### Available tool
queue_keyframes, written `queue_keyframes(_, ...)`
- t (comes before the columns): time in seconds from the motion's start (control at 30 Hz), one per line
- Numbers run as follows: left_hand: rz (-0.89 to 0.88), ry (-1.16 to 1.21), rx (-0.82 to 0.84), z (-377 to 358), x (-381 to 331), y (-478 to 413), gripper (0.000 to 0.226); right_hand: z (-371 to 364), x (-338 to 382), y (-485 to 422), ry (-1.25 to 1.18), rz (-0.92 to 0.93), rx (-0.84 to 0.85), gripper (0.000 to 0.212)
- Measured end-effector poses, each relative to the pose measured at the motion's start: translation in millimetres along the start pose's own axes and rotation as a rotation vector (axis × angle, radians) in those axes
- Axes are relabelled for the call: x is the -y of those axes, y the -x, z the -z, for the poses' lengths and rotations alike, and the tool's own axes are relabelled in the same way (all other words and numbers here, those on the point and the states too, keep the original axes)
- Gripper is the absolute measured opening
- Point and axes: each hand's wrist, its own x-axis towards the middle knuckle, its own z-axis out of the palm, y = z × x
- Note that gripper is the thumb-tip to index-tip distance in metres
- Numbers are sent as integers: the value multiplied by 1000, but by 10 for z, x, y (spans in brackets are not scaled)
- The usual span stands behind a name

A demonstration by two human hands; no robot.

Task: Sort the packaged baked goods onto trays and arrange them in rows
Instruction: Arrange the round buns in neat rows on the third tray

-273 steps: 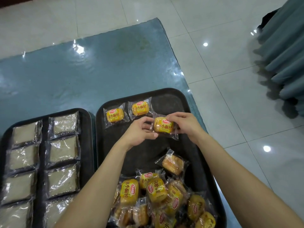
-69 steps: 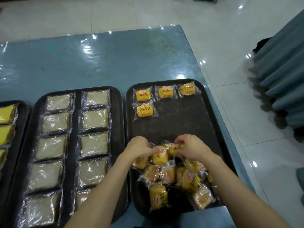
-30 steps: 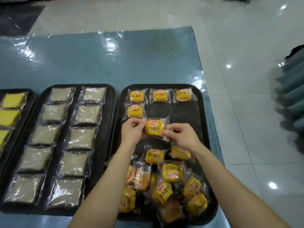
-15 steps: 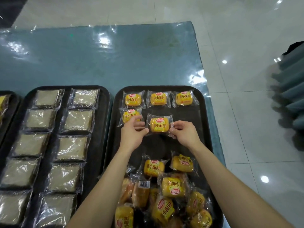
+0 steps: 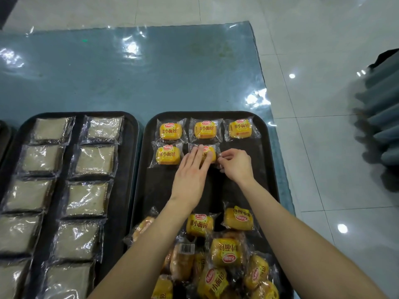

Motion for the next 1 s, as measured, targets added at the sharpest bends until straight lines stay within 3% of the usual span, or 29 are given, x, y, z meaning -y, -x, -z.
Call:
queue_keyframes(0.27, 4, -31, 10, -85, -52, 11, 101, 53, -30, 136, -34, 20, -126, 13)
queue_keyframes(0.47, 61, -17, 11, -174, -89, 47, 106, 3, -36, 217, -82, 50, -102, 16)
queue_keyframes(0.63, 72, -71, 59, -146, -100, 31, 106, 287, -191, 366, 158, 168, -63, 23)
queue_keyframes(0.7, 75, -81, 63, -151, -85, 28, 106, 476, -297, 468, 279, 183, 57, 32)
queue_keyframes(0.87, 80, -70, 90, -93, -82, 12, 105, 809, -420, 691, 461, 87, 526, 78)
queue_keyframes(0.93, 83, -60, 61, -64, -93, 41, 100, 869, -429, 741, 516, 94, 599, 91)
queue_keyframes(1.0, 93, -21, -13, -11, -130, 103, 84, 875, -426, 784, 628, 121, 647, 92)
